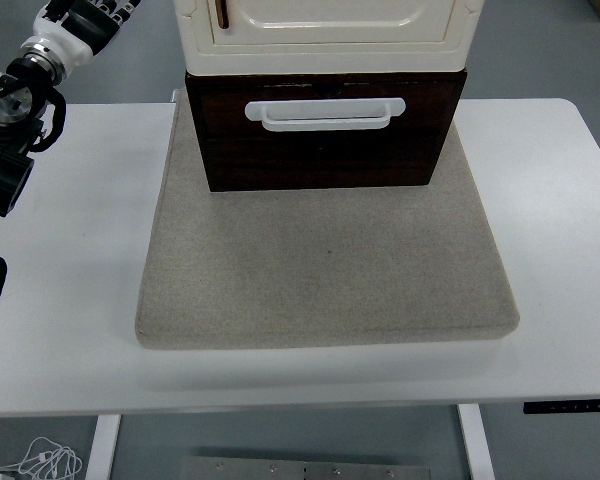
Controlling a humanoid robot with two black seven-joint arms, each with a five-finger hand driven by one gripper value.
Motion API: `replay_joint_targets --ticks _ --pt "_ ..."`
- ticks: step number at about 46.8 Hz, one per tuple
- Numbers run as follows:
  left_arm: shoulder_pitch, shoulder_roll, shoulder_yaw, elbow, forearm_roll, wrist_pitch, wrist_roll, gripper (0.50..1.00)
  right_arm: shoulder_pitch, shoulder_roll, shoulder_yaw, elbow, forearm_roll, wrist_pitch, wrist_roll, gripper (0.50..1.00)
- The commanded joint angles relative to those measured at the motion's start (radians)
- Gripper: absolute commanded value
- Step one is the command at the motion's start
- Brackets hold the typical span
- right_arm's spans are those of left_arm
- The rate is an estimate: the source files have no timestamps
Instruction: Open the drawer under the combination cabinet
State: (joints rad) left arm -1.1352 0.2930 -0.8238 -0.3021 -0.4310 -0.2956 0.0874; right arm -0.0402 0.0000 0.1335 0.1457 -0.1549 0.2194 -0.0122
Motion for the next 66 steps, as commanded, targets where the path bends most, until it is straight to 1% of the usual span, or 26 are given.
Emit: replay_joint_targets --ticks 1,12,19,23,28,31,35,38,41,47,50,53,59,66 --pt "0.000 0.000 0.000 0.000 0.000 0.000 0.000 1.000 -0.001 0.000 0.000 0.000 0.000 0.000 0.000 0.926" --pt "0.005 0.000 0.003 0.001 0.000 -0.003 0.000 1.000 -0.001 0.000 0.000 0.000 0.000 0.000 0.000 0.926" --pt "-0.005 0.009 0.003 0.001 -0.003 0.007 0.000 1.000 0.000 0.000 0.000 0.000 0.000 0.000 0.000 0.926" --pt "-0.005 0.011 0.003 -0.002 -0.011 -0.007 0.000 1.000 0.000 0.000 0.000 0.000 0.000 0.000 0.000 0.926" --pt "-0.009 0.012 0.003 -0.017 -0.003 -0.011 0.000 1.000 0.000 0.000 0.000 0.000 0.000 0.000 0.000 0.926" --pt "-0.021 0.026 0.005 -0.032 -0.002 -0.002 0.000 1.000 -0.001 0.000 0.000 0.000 0.000 0.000 0.000 0.926" --pt "-0.078 0.110 0.015 -0.048 0.011 0.003 0.000 1.000 -0.001 0.000 0.000 0.000 0.000 0.000 0.000 0.926" --pt "-0.139 0.172 0.052 -0.048 0.057 0.003 0.000 1.000 -0.001 0.000 0.000 0.000 0.000 0.000 0.000 0.926" --pt "-0.214 0.210 0.080 -0.046 0.126 0.004 0.002 1.000 0.000 0.000 0.000 0.000 0.000 0.000 0.000 0.926" --pt "-0.343 0.291 0.086 -0.051 0.251 -0.002 0.000 1.000 -0.001 0.000 0.000 0.000 0.000 0.000 0.000 0.926" --pt "-0.420 0.313 0.086 -0.066 0.308 -0.007 0.000 1.000 -0.001 0.000 0.000 0.000 0.000 0.000 0.000 0.926" --pt "-0.469 0.327 0.089 -0.121 0.345 -0.005 0.000 1.000 0.000 0.000 0.000 0.000 0.000 0.000 0.000 0.926" --pt "-0.534 0.391 0.092 -0.241 0.367 -0.007 0.002 1.000 -0.001 0.000 0.000 0.000 0.000 0.000 0.000 0.926" --pt "-0.590 0.425 0.155 -0.379 0.387 -0.013 0.002 1.000 0.000 0.000 0.000 0.000 0.000 0.000 0.000 0.926"
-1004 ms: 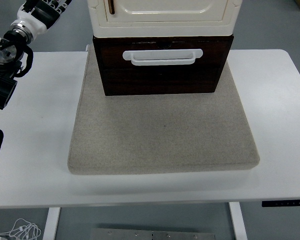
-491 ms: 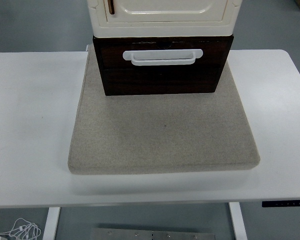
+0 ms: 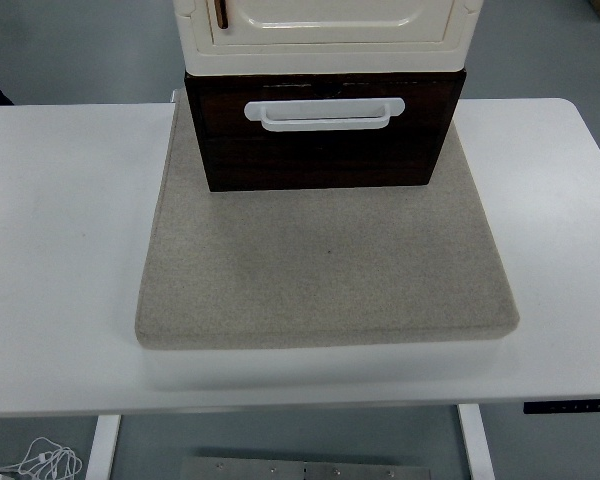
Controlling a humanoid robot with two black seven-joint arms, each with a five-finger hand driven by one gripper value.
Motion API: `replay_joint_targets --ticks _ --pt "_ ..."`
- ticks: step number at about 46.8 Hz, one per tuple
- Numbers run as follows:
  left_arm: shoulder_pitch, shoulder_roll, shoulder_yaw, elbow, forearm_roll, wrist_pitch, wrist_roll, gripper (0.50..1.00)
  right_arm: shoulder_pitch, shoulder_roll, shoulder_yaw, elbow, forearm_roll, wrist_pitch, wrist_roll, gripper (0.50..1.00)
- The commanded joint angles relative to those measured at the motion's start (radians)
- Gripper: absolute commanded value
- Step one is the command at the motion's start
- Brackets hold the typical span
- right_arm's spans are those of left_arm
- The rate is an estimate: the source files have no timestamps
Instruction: Open the drawer under the combination cabinet
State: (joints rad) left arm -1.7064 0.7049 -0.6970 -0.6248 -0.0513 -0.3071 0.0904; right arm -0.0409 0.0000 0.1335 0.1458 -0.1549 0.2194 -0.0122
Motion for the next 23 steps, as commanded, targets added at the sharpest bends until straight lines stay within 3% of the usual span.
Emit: replay_joint_targets --ticks 1,10,23 --pt "-0.025 0.018 0.037 -0.078 0.008 -0.001 0.000 1.000 0.001 0.000 0.000 0.000 0.000 0.000 0.000 0.926" --pt "-0.050 0.033 0.111 -0.252 0.030 -0.009 0.002 1.000 0.000 0.000 0.000 0.000 0.000 0.000 0.000 0.926" --pt "-0.116 0.034 0.269 -0.444 0.108 -0.132 0.012 1.000 0.001 0.000 0.000 0.000 0.000 0.000 0.000 0.926"
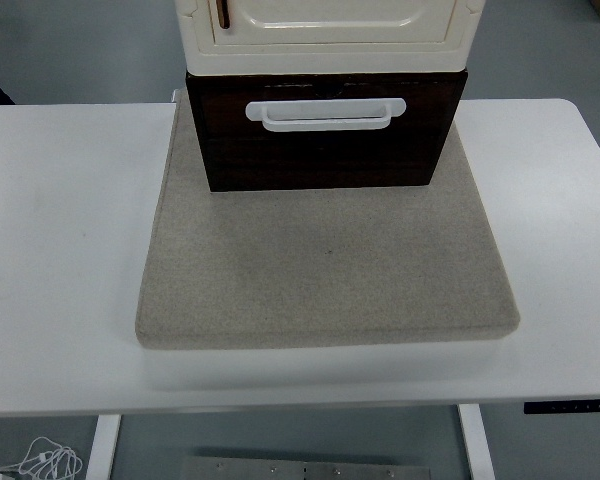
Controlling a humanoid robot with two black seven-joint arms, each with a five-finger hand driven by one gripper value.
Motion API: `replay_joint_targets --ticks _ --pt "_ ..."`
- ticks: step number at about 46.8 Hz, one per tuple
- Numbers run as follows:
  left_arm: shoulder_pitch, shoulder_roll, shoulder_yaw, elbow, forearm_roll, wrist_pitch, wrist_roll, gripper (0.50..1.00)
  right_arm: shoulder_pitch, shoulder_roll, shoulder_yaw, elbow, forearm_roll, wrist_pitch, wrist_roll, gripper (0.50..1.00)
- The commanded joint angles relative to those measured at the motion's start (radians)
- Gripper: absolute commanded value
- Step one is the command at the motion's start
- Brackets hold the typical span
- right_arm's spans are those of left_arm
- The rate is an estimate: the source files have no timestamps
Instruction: Open the drawer under the combination cabinet
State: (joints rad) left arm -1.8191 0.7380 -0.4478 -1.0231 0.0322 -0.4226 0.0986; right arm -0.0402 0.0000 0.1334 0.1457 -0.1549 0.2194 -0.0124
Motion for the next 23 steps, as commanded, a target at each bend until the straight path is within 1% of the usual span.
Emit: replay_joint_targets --ticks 1,8,13,19,23 --pt "-0.003 0.001 0.024 -0.064 0.032 -0.022 0.006 1.000 -0.001 0.000 0.000 0.000 0.000 0.000 0.000 0.926" --pt "-0.002 0.031 0.092 -0.187 0.081 -0.091 0.012 1.000 -0.001 0.000 0.000 0.000 0.000 0.000 0.000 0.926" --pt "-0.002 0.061 0.156 -0.270 0.138 -0.139 0.035 1.000 0.000 0.000 0.000 0.000 0.000 0.000 0.000 0.926" --pt "0.003 0.064 0.218 -0.292 0.183 -0.186 0.055 1.000 0.000 0.000 0.000 0.000 0.000 0.000 0.000 0.926" --pt "0.003 0.063 0.259 -0.293 0.193 -0.188 0.073 1.000 -0.001 0.000 0.000 0.000 0.000 0.000 0.000 0.926"
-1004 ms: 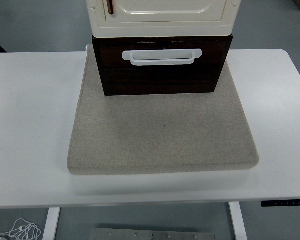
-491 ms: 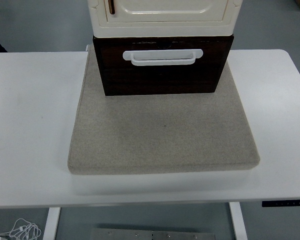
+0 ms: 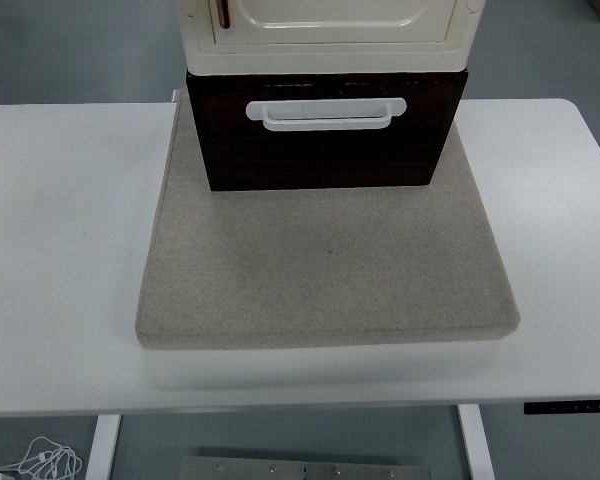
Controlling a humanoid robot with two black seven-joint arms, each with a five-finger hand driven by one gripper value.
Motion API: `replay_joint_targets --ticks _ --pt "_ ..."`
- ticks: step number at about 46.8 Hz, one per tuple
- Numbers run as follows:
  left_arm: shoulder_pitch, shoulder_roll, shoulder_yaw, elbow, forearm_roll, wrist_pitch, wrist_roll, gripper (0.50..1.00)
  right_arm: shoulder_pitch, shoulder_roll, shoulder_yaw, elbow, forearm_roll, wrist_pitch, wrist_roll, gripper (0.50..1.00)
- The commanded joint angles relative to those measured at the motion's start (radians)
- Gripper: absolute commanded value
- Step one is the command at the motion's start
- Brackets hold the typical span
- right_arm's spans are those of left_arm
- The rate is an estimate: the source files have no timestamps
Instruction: Open the drawer under the combination cabinet
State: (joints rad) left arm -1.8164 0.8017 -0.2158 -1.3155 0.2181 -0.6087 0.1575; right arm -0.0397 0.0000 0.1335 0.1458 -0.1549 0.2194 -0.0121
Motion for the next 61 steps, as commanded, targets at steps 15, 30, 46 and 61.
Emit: replay_joint_targets --ticks 15,30,46,61 --pt "0.019 -0.007 0.099 -0.004 0.058 -0.002 0.168 1.000 -0.002 0.000 0.000 0.000 0.000 0.000 0.000 0.926" --pt "0.014 -0.035 0.187 -0.044 0.060 -0.002 0.269 1.000 -0.002 0.000 0.000 0.000 0.000 0.000 0.000 0.926" --pt "0.025 -0.099 0.207 -0.028 0.069 -0.002 0.326 1.000 0.000 0.000 0.000 0.000 0.000 0.000 0.000 0.926" --pt "0.057 -0.167 0.214 -0.014 0.112 0.064 0.330 1.000 0.000 0.000 0.000 0.000 0.000 0.000 0.000 0.926"
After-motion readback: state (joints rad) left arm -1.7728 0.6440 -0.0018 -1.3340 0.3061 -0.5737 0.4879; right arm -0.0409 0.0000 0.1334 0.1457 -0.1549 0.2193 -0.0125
